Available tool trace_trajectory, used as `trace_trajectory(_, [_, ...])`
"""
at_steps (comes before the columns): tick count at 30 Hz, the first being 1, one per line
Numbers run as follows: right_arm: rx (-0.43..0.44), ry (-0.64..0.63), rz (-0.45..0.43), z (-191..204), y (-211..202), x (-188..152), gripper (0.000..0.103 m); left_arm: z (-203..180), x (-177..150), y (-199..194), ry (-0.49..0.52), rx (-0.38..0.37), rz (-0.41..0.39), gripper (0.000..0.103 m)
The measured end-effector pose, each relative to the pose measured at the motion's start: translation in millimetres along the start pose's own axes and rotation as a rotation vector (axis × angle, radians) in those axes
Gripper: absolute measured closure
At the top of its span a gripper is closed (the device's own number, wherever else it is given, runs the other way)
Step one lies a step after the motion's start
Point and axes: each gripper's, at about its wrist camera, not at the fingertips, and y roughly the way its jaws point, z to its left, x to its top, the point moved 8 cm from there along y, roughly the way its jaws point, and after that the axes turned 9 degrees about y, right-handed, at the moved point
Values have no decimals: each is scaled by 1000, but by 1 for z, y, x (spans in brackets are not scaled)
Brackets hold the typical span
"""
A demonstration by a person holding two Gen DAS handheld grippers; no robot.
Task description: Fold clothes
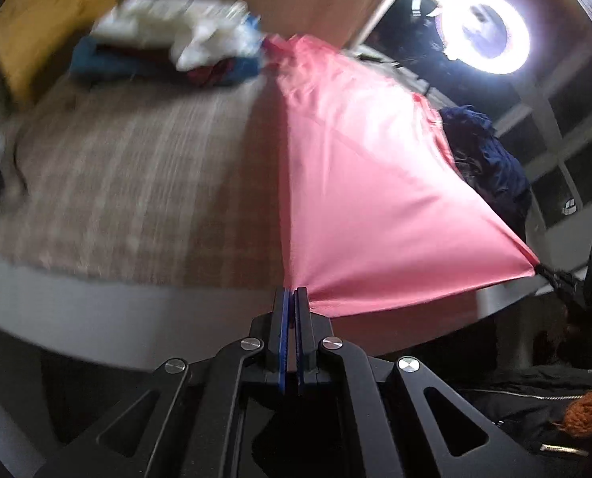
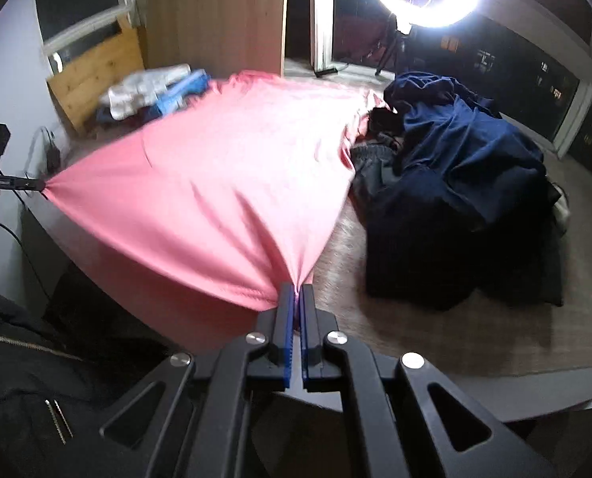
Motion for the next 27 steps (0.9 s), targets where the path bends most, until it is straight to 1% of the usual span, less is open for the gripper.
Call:
trace_trajectory(3, [-28, -51, 97, 7, 29, -21, 100, 16, -19, 28, -40, 0, 45, 101])
trace_trajectory(7, [-35, -73, 234, 10, 67, -56, 100, 37, -39, 52, -71, 41, 103, 101])
trace_trajectory(8, [-58, -96, 276, 8, 74, -65, 98, 41, -41, 55, -80, 44, 110, 101])
trace_trajectory(9, [-94, -116, 311, 4, 78, -72, 90, 44, -43, 57, -90, 47, 117, 101])
trace_trajectory(10, [-131, -132, 343, 0, 80, -77, 87, 47, -44, 58, -103, 46, 119, 101])
trace_trajectory(11, [-134, -131, 350, -4, 77, -76, 83, 49, -43, 58, -106, 45, 116, 100])
trace_trajectory(12, [-123, -124, 346, -7, 72, -73, 79, 50, -42, 58, -109, 46, 119, 99])
trace_trajectory(13, [-112, -111, 341, -11, 67, -67, 78, 50, -42, 59, -112, 47, 132, 99])
trace_trajectory(15, [-108, -88, 298, -19, 56, -46, 78, 49, -45, 57, -93, 62, 155, 100])
trace_trajectory(16, [-107, -77, 275, -23, 51, -34, 78, 49, -46, 53, -79, 78, 160, 100])
trace_trajectory(18, [-90, -62, 235, -22, 54, -14, 77, 52, -44, 44, -61, 120, 166, 100])
trace_trajectory(20, [-71, -48, 197, -21, 61, 7, 74, 49, -27, 35, -14, 164, 152, 100])
trace_trajectory(22, [-53, -34, 159, -19, 67, 27, 74, 36, 2, 33, 68, 175, 119, 100])
trace_trajectory(24, [-26, -9, 116, -17, 85, 52, 74, 16, 41, 38, 152, 151, 84, 96])
trace_trajectory(27, [30, 59, 82, -14, 121, 88, 74, -11, 104, 64, 252, 104, 54, 95])
